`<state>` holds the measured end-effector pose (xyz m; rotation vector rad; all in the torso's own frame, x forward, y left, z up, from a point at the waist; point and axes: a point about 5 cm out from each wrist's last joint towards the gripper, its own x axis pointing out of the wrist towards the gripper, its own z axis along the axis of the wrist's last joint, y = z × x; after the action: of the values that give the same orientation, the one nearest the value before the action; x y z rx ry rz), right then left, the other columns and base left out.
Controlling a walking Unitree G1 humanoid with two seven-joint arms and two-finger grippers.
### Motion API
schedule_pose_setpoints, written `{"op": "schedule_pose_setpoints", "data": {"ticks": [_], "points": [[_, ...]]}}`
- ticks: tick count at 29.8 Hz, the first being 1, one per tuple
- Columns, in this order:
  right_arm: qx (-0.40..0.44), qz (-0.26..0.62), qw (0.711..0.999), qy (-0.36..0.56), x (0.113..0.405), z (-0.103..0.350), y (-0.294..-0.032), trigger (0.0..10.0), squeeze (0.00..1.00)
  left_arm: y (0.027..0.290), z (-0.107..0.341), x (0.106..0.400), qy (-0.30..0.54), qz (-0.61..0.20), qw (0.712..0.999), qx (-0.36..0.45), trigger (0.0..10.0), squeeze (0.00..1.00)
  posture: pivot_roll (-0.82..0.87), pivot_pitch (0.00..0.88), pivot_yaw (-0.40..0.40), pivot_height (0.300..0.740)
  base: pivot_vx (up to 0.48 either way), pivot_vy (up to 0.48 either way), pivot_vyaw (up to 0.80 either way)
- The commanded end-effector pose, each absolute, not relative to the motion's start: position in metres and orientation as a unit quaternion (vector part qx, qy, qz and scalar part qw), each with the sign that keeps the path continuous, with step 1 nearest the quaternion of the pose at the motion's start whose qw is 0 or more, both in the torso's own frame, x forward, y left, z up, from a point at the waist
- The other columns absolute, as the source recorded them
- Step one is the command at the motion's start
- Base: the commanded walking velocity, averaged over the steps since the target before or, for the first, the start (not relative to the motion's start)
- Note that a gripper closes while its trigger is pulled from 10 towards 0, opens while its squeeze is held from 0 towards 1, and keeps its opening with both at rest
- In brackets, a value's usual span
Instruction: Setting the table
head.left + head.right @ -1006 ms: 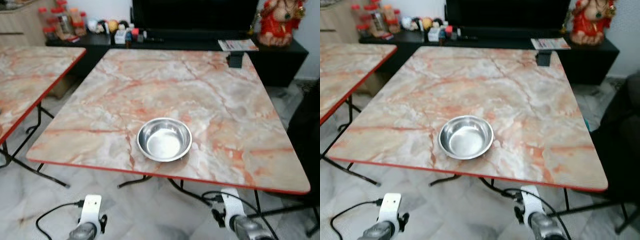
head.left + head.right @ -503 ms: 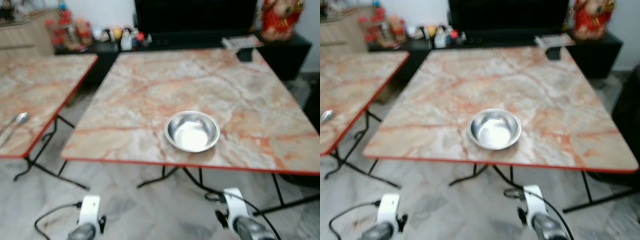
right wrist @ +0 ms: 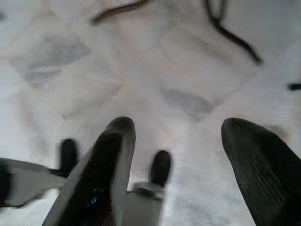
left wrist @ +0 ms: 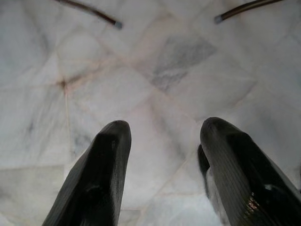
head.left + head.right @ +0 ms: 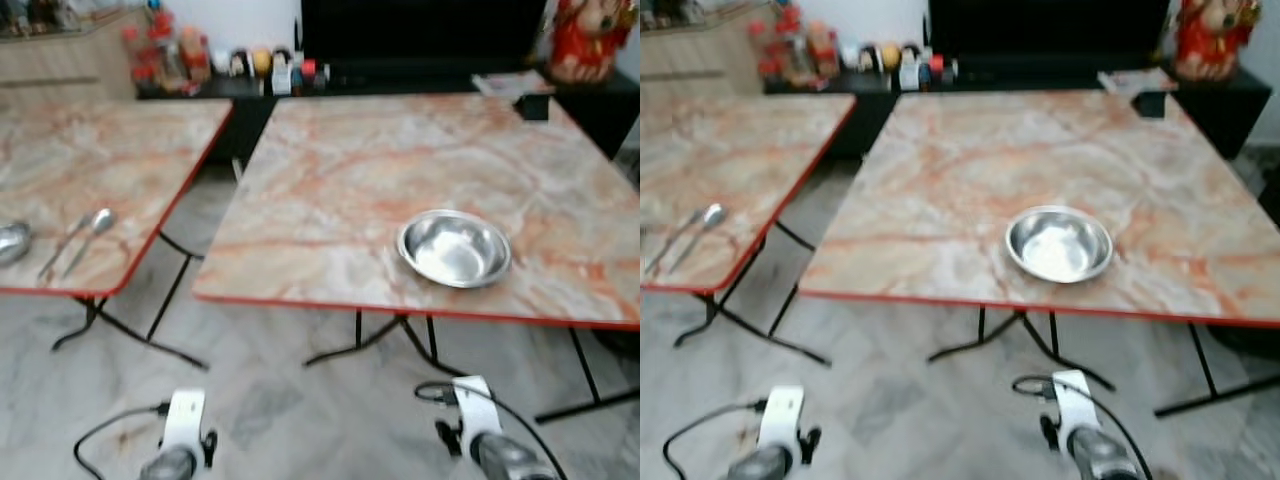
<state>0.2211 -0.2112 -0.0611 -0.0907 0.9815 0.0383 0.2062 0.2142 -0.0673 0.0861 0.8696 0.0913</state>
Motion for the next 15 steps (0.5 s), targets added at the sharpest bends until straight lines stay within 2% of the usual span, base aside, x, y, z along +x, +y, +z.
{"op": "schedule_pose_setpoints", "data": {"ticks": [1,15], "points": [[-0.040,0.020,0.883,0.468,0.2234,-0.0601,-0.2090,10.0,0.00,0.2148,-0.0662,0.2079,0.419,0.038,0.906,0.053,10.0,0.00,-0.02,0.004,0.050,0.740,0.000,0.401,0.00],[-0.038,0.018,0.883,0.468,0.2232,-0.0602,-0.2090,10.0,0.00,0.2198,-0.0639,0.2102,0.418,0.042,0.906,0.054,10.0,0.00,-0.02,0.003,0.050,0.740,0.000,0.425,0.00]]}}
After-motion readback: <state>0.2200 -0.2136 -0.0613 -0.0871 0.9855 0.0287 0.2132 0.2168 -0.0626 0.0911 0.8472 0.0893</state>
